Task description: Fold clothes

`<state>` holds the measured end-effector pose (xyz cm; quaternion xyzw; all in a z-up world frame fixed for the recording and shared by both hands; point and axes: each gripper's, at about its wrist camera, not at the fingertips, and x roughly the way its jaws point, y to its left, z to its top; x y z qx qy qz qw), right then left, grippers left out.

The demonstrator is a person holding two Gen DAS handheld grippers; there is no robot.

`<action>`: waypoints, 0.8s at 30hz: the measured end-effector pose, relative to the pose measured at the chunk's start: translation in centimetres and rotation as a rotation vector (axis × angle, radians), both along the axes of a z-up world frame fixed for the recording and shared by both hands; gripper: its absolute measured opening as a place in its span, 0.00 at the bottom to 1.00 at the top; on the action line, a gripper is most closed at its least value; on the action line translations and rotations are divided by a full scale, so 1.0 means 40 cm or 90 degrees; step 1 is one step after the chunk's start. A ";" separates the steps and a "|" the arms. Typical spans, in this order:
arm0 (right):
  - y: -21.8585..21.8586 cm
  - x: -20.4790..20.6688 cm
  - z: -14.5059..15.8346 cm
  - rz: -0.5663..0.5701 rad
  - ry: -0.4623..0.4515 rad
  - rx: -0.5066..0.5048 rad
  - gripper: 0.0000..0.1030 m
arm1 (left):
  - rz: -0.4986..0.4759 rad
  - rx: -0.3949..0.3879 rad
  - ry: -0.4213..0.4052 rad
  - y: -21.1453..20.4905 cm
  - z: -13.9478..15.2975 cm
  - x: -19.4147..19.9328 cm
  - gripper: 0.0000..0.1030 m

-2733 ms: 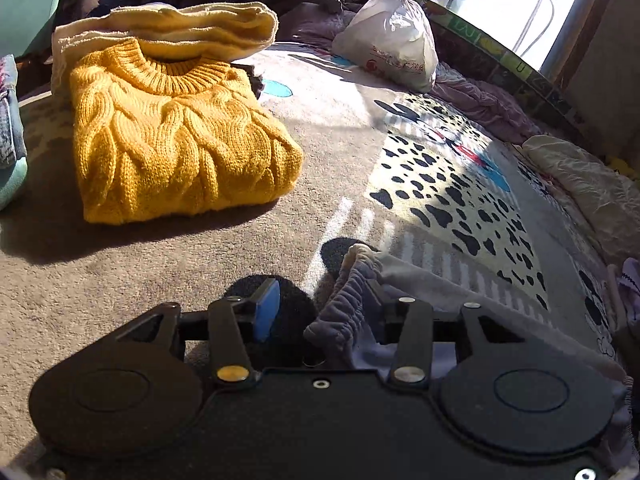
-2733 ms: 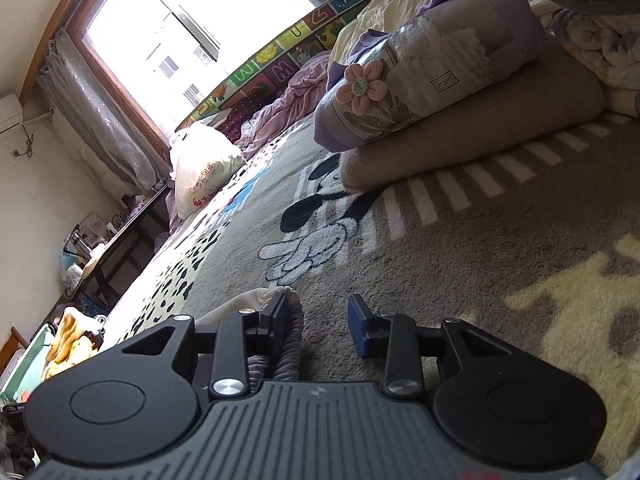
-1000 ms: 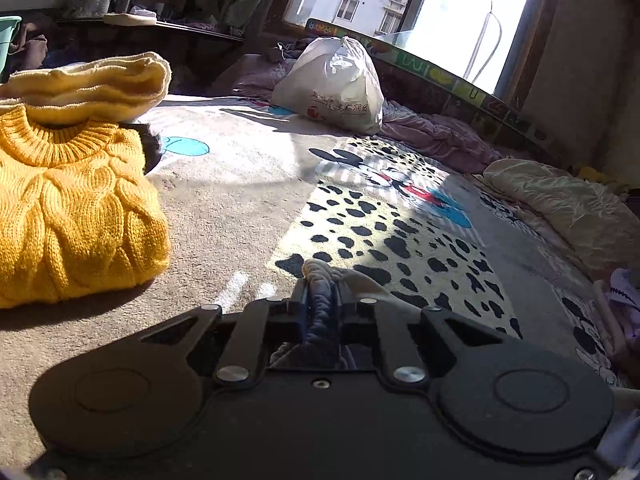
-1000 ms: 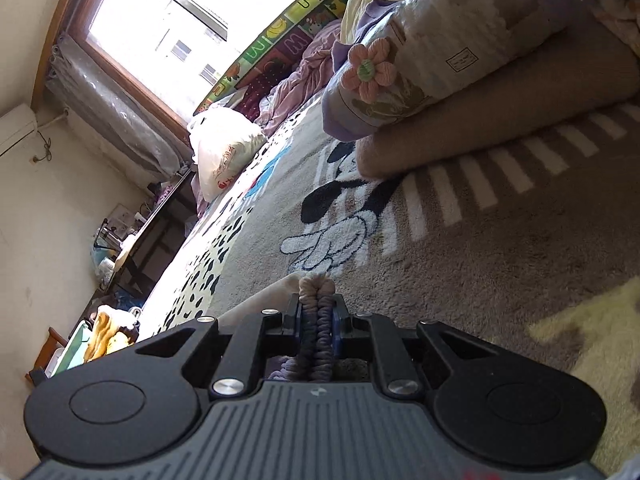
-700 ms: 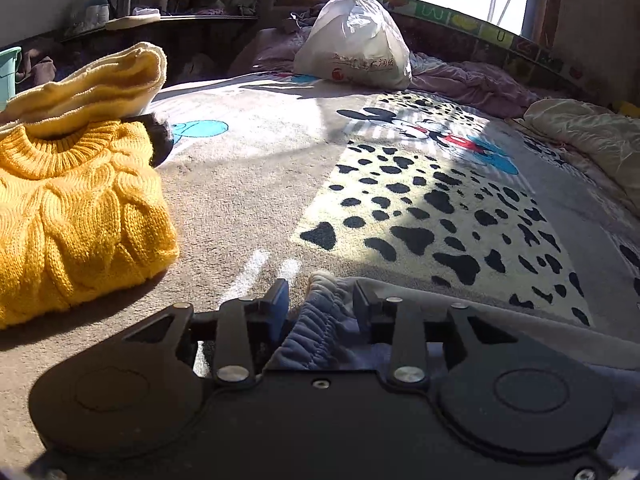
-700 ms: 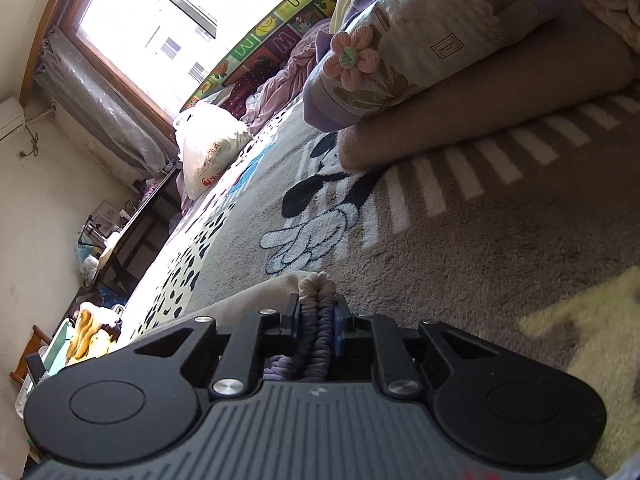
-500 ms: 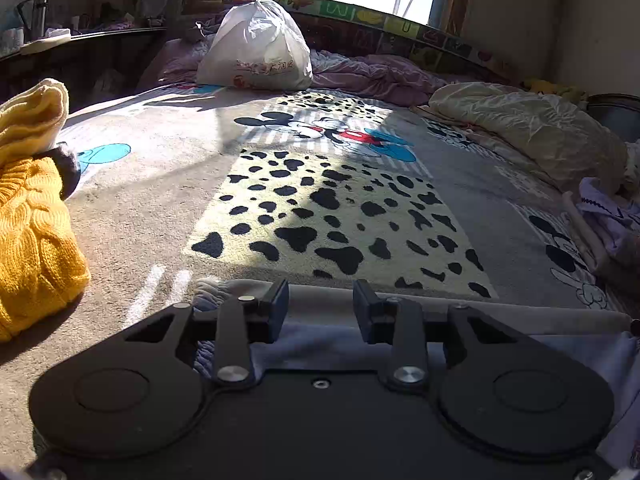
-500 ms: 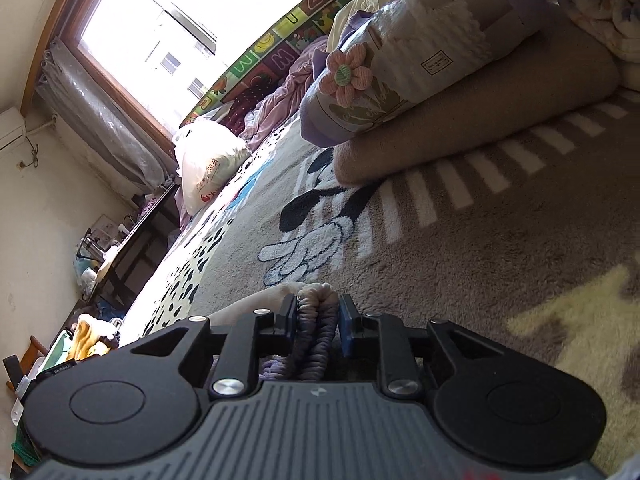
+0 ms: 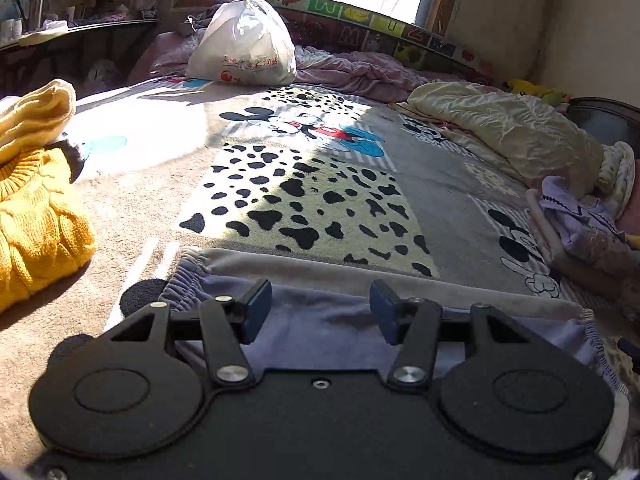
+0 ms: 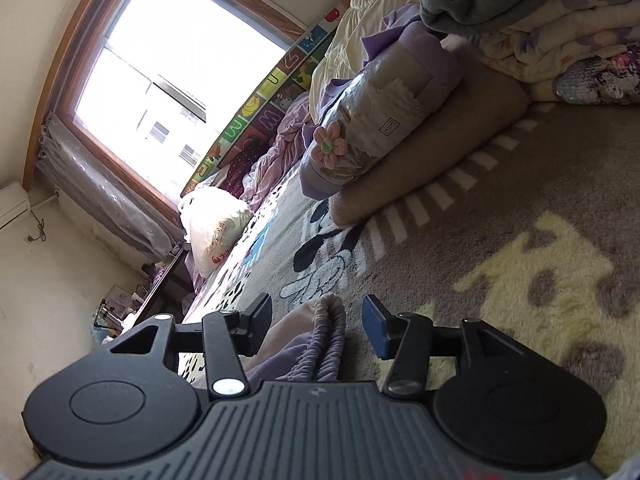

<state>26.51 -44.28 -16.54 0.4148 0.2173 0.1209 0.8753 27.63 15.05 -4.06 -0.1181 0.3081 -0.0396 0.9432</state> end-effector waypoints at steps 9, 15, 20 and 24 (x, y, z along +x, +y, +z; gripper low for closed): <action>0.111 -0.168 -0.027 -0.017 0.073 -0.007 0.62 | -0.068 0.069 0.058 -0.118 -0.028 -0.268 0.53; 0.150 -0.190 -0.019 -0.026 0.061 -0.016 0.66 | -0.018 0.229 0.098 -0.245 -0.198 -0.361 0.53; 0.156 -0.217 -0.010 -0.031 0.032 -0.008 0.67 | 0.080 0.148 0.075 -0.148 -0.187 -0.416 0.09; 0.170 -0.225 -0.021 -0.017 0.049 -0.013 0.71 | 0.227 0.031 0.062 -0.013 -0.175 -0.497 0.08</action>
